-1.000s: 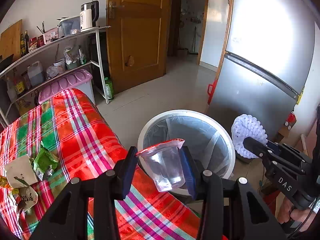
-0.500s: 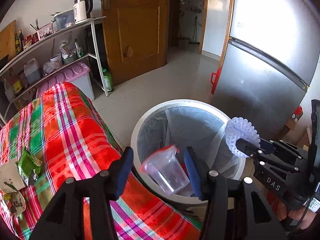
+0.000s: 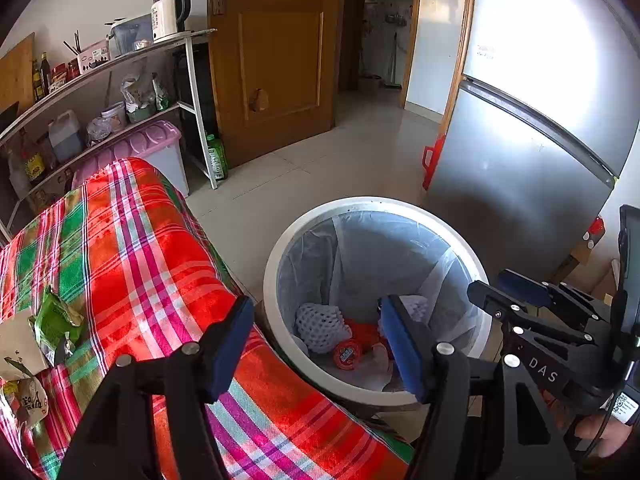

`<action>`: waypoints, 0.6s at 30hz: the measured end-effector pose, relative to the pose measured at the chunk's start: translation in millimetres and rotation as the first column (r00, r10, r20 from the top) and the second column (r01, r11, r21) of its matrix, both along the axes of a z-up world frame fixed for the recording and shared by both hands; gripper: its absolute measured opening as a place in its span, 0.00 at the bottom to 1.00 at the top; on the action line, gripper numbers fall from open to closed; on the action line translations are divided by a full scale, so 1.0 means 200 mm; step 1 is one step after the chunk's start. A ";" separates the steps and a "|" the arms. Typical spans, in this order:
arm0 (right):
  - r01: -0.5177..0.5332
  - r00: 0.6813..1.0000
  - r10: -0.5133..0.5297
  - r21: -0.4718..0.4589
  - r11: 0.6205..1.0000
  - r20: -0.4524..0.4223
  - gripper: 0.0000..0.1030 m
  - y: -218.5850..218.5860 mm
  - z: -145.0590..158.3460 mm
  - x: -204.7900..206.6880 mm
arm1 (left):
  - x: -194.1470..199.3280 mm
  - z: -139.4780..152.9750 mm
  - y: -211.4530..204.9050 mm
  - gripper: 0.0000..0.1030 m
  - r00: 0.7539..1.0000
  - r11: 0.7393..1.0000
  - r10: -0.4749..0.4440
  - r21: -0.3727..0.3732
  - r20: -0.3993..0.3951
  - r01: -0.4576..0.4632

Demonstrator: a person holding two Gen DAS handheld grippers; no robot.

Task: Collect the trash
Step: 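Move both open tools back over the table toward the remaining trash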

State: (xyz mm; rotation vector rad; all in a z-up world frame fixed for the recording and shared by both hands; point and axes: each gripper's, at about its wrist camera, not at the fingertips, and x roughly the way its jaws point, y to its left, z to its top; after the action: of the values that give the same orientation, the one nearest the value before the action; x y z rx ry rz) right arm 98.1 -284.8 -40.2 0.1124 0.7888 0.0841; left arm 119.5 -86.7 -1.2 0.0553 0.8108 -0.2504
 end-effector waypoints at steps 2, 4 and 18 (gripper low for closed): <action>0.003 1.000 -0.003 0.001 1.000 0.005 0.44 0.00 0.01 -0.01 | -0.01 0.01 0.01 0.67 1.000 1.000 0.003 -0.006 0.002 -0.003; 0.003 1.000 -0.003 0.003 1.000 0.012 0.44 0.01 0.02 -0.03 | -0.04 0.03 0.03 0.67 1.000 1.000 0.011 -0.001 0.018 -0.011; -0.050 0.995 0.049 0.017 0.999 0.087 0.44 0.16 0.15 -0.15 | -0.21 0.14 0.22 0.70 0.994 0.997 0.068 -0.025 0.088 -0.067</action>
State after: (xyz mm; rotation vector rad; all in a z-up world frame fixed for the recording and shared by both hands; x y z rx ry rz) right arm 67.7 -253.6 -11.1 0.1070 0.7046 0.1428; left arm 77.1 -43.0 26.8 0.0186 0.7200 -0.1914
